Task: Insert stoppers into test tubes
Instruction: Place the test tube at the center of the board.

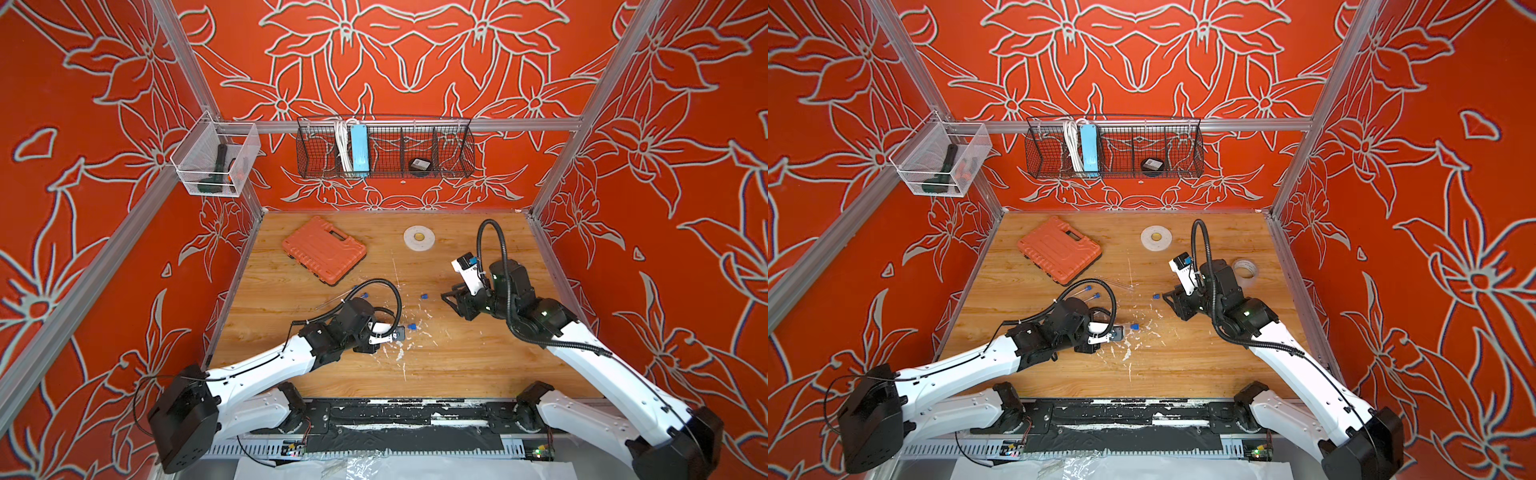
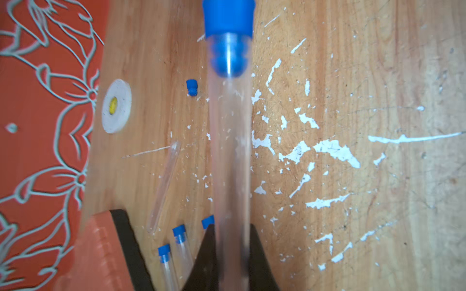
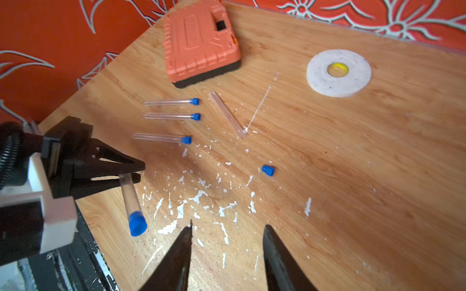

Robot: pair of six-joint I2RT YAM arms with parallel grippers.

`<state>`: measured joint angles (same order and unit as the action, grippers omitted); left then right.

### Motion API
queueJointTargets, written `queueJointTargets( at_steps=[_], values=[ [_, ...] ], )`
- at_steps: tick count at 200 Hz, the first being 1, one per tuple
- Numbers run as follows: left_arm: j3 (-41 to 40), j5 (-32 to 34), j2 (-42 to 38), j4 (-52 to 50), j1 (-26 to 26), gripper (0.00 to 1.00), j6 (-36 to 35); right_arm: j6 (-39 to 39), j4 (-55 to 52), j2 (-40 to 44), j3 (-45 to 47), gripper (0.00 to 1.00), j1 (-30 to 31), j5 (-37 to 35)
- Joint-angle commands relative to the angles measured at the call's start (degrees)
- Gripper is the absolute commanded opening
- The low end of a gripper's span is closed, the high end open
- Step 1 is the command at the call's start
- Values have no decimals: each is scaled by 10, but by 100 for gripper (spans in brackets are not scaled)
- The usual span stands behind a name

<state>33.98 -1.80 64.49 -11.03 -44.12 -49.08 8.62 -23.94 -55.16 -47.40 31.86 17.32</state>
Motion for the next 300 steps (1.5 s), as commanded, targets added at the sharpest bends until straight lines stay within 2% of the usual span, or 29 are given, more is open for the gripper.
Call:
queueJointTargets(
  at_steps=[1, 68, 160, 231, 300],
  values=[
    [27, -47, 41, -86, 12, 0, 85, 25, 16, 21, 11, 47, -4, -33],
    [64, -26, 133, -140, 60, 0, 156, 8, 13, 53, 24, 47, -5, -29],
    [87, -15, 214, -151, 103, 1, 163, -3, 5, 73, 33, 47, -5, -18],
    [95, 2, 236, -152, 105, 16, 166, -5, 4, 72, 34, 47, -6, -13],
    [99, 14, 246, -152, 105, 20, 165, -8, 2, 70, 33, 47, -5, -13]
  ],
)
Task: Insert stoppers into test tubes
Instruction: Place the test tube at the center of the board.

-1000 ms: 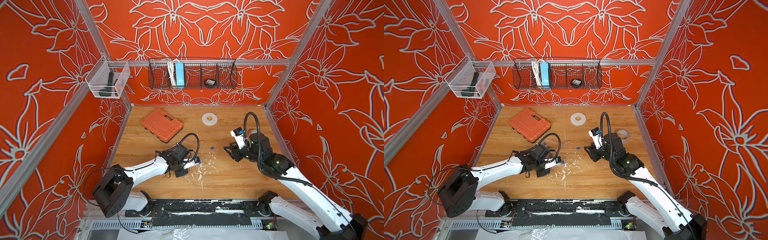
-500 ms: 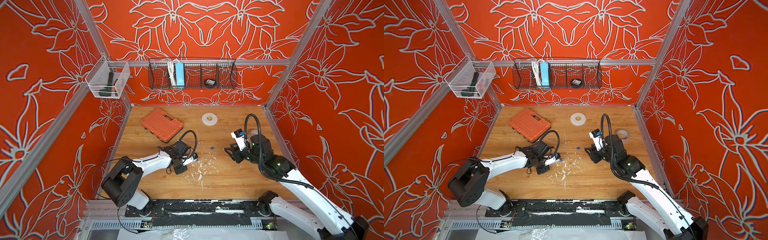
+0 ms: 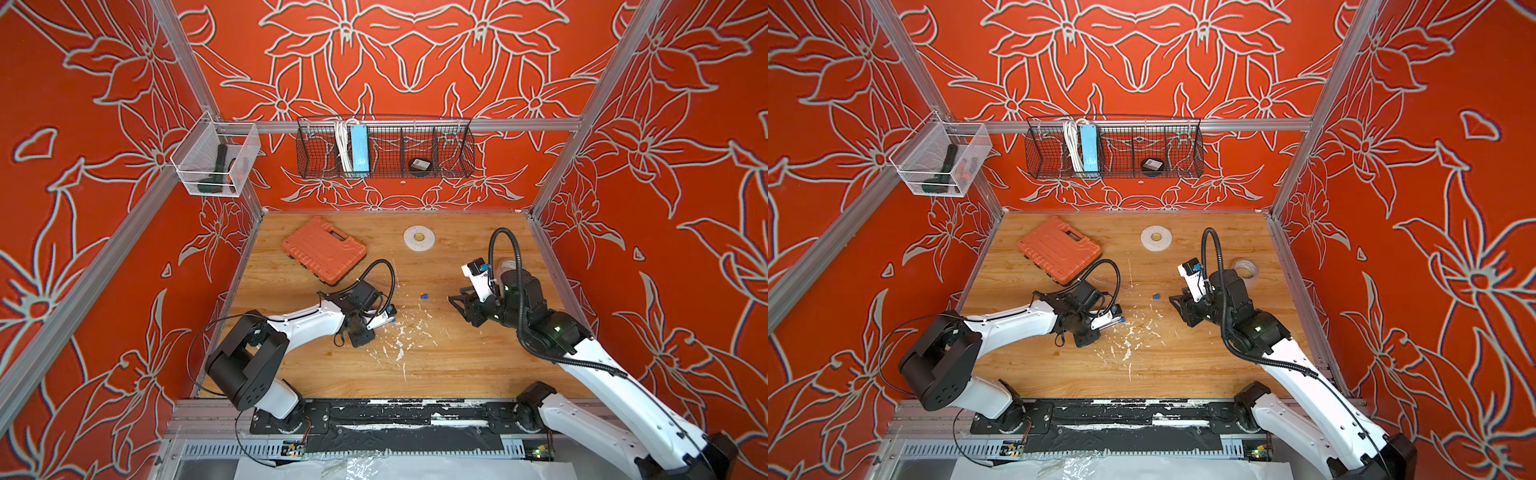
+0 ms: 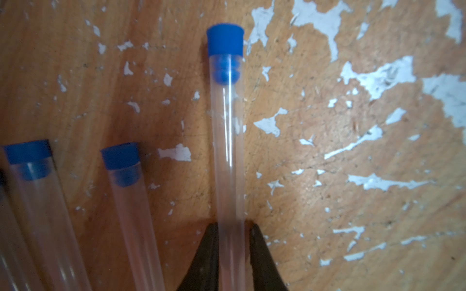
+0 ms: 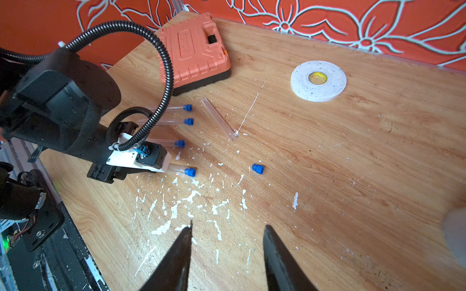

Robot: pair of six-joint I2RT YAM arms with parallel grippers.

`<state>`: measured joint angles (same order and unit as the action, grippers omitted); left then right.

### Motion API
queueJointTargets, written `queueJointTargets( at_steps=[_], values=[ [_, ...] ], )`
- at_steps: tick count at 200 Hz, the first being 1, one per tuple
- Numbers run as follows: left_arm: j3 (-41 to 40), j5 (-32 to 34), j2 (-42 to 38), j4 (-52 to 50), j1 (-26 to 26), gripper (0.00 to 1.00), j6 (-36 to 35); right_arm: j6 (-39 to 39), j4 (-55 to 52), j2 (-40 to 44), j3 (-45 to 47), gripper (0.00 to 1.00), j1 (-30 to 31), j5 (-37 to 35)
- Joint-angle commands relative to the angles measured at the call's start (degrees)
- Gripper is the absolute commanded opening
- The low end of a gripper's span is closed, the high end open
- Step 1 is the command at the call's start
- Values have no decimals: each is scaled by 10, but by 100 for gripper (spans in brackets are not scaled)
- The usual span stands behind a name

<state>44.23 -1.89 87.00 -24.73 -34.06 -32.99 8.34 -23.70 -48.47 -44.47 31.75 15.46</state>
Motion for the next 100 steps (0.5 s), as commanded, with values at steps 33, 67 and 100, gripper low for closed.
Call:
queueJointTargets(
  at_steps=[33, 67, 100],
  values=[
    [-3, 13, 9, -6, 4, 23, 4, -4, 0, 1, 5, 47, -4, 7],
    [-4, -17, -50, 14, 5, 34, 3, -5, -2, -3, 2, 47, -4, 8],
    [-15, -41, -133, 57, 8, 41, 3, -4, -4, -17, -7, 47, -5, 9]
  ],
)
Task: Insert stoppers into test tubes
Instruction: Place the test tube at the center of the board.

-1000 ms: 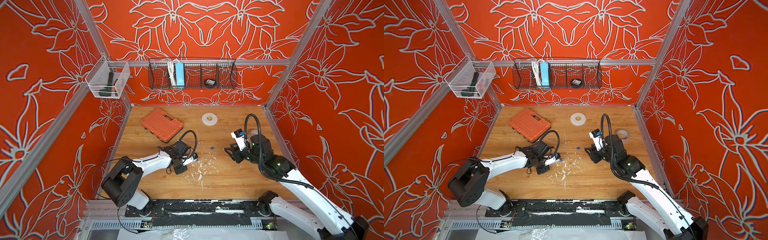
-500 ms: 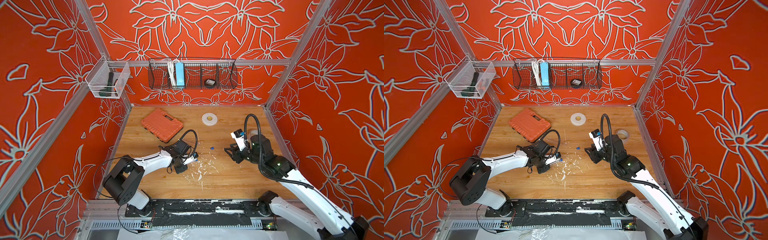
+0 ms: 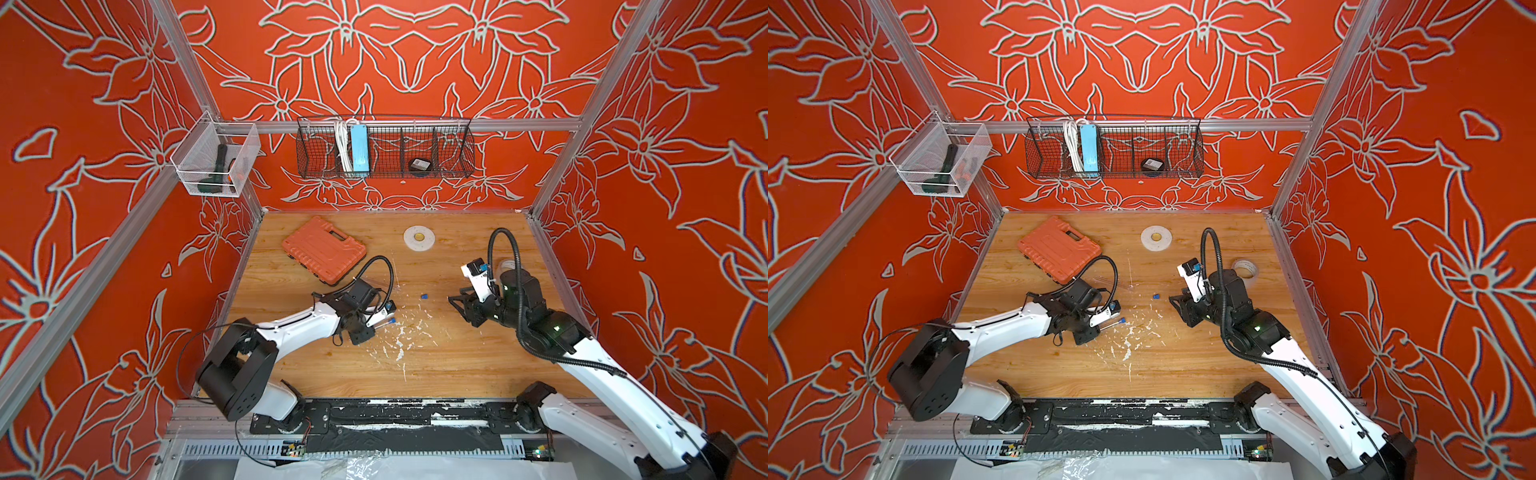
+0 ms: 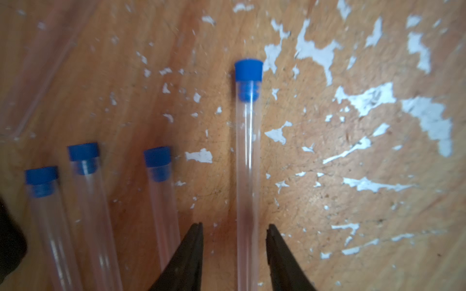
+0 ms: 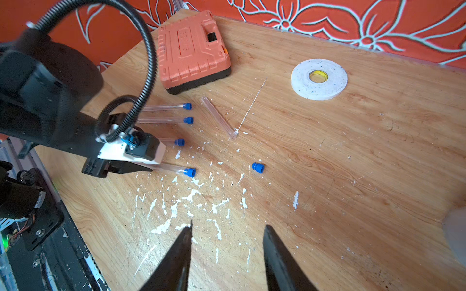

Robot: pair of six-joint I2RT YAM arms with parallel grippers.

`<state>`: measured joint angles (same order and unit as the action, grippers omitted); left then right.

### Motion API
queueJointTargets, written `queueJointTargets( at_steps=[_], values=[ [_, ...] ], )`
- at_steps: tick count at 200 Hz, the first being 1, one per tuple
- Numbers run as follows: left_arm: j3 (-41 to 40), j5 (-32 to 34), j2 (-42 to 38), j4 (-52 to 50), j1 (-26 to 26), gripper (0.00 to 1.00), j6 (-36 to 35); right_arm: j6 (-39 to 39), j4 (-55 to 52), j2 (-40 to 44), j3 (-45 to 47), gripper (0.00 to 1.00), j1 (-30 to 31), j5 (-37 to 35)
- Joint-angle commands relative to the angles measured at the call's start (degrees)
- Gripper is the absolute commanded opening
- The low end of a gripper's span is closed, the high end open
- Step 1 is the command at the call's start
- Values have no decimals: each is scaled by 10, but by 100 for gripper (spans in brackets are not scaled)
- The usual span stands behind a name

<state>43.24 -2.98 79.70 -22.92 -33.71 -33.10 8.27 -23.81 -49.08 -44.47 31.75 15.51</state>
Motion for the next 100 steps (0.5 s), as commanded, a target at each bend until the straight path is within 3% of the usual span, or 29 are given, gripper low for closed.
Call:
queueJointTargets(
  at_steps=[1, 56, 100],
  values=[
    [-6, -31, -63, 41, 5, 41, 4, -3, -3, -12, -7, 47, -5, 8],
    [-104, 21, -226, 332, 17, 46, 106, -53, -8, -118, -68, 47, -2, 27],
    [-139, 64, -295, 425, 62, 48, 203, -163, -44, -285, -174, 47, 14, 18]
  ],
)
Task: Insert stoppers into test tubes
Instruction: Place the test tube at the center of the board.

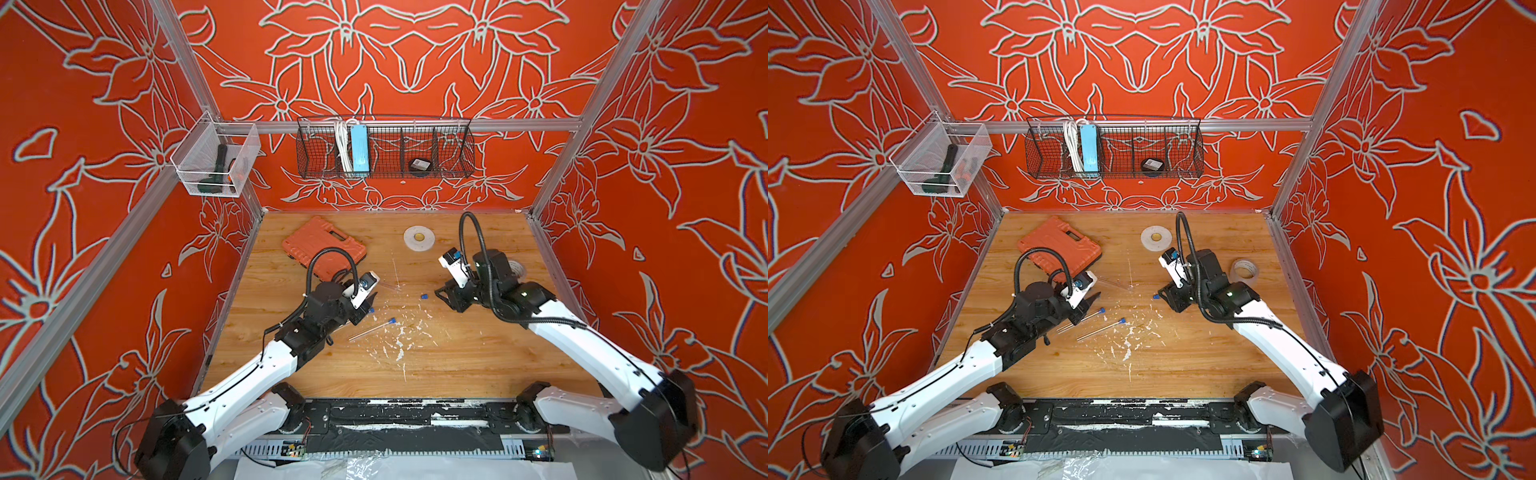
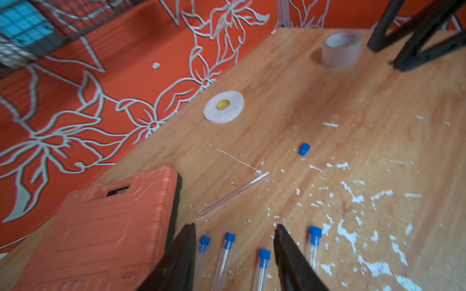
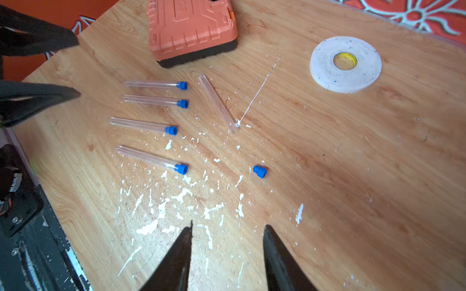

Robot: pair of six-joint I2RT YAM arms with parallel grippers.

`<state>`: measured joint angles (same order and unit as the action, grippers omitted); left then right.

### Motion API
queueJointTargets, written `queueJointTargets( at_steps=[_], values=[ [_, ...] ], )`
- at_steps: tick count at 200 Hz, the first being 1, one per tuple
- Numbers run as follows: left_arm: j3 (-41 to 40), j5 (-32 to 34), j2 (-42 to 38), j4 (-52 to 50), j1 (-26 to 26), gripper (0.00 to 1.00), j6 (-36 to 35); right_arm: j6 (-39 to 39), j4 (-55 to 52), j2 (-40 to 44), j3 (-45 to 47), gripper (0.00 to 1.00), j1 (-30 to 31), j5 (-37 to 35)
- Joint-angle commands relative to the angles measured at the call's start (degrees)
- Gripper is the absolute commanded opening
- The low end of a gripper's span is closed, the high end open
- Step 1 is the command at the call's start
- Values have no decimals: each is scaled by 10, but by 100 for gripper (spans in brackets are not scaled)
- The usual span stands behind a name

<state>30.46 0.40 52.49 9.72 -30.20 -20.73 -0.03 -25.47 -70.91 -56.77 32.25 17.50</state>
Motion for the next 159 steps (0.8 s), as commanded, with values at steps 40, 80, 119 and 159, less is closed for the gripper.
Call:
queueJointTargets(
  at_steps=[40, 80, 119, 159],
  values=[
    [-34, 16, -58, 158, 102, 50, 167, -178, -42, -225, -157, 46, 26, -20],
    [-42, 13, -81, 171, 131, 50, 191, -256, -103, -371, -275, 44, 48, -19],
    [-45, 18, -98, 173, 135, 50, 188, -282, -137, -463, -368, 42, 66, -23],
    [-44, 22, -102, 171, 137, 50, 188, -281, -176, -538, -451, 41, 77, -36]
  ],
)
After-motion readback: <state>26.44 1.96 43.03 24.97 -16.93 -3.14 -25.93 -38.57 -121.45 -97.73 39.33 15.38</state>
